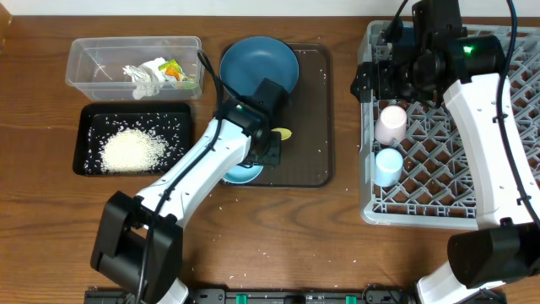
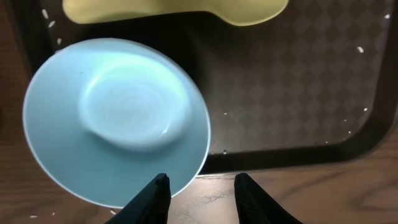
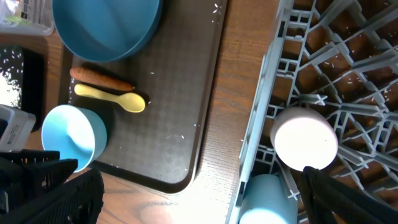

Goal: Sort waste into correct bins and load items into the dishwasher rack
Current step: 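Grasp the light-blue bowl on the brown tray with the left gripper, then hand the light-blue bowl from the left gripper to the right gripper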

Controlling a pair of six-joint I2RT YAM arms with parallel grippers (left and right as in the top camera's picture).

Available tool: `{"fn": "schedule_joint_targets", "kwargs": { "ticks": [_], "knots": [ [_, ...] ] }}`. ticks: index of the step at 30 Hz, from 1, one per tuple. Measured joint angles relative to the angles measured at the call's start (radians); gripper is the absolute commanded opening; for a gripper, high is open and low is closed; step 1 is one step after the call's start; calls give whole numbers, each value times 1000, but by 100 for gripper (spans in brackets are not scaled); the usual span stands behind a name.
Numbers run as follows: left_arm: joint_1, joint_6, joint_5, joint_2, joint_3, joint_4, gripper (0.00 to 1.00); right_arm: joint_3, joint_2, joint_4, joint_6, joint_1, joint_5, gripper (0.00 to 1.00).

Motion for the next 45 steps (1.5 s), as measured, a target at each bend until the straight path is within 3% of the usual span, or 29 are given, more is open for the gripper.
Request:
{"fn": "schedule_joint_targets", "kwargs": {
  "ticks": [22, 29, 36, 40, 45],
  "knots": [
    [0, 28, 0, -6, -136, 122, 37, 0, 0, -2, -3, 1, 0, 95],
    [178, 32, 0, -154, -134, 70, 43, -52, 1, 86, 14, 95, -1, 89],
    [399, 31, -4, -353, -106, 33, 43, -233, 6, 275, 98, 248, -22, 76],
    [486, 31, -5, -362, -105, 16, 43, -357, 6, 417, 163, 352, -26, 68],
    [533, 31, -5, -342, -105, 12, 43, -462, 21, 557, 255, 467, 10, 66]
  ]
}}
